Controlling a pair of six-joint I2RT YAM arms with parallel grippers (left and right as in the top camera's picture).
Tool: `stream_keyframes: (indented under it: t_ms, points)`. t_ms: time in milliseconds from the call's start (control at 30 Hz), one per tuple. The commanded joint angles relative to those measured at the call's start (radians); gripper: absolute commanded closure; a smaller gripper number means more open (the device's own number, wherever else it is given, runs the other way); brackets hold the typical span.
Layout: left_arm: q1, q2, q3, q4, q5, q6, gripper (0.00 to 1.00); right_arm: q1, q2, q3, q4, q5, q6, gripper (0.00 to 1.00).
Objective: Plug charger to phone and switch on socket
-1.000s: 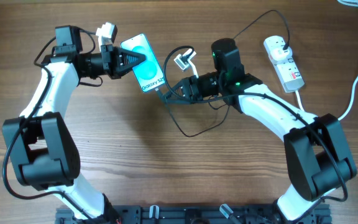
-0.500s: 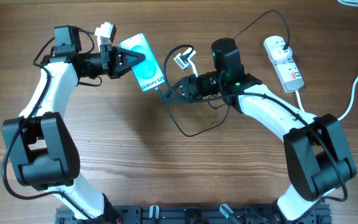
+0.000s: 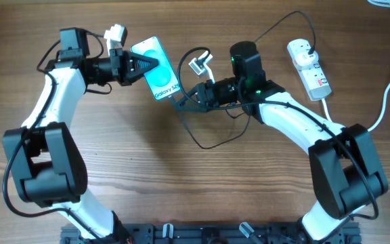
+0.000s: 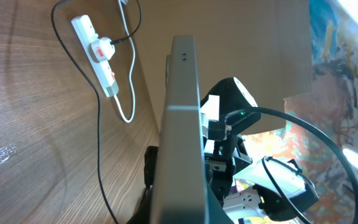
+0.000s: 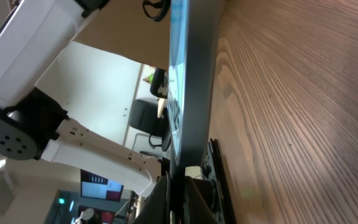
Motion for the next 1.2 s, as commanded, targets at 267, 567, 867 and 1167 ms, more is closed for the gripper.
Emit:
stream_keyframes:
  t_ms: [267,567,867,1167]
  points:
    - [-0.025,-0.041,0.006,-0.003,0.045,0.020,0.96,0.003,0.028,0.000,0.106,0.045,0.023,0.96]
    - [-0.063,-0.041,0.006,-0.003,0.046,0.028,0.96,0.003,0.028,0.000,0.170,0.097,0.003,0.96]
    - [-0.094,-0.041,0.006,-0.143,0.046,0.200,0.96,-0.012,0.027,0.001,0.195,0.111,0.038,0.95]
    - [-0.099,-0.041,0.006,-0.216,0.042,0.283,0.96,-0.024,0.027,0.008,0.215,0.087,0.029,0.95]
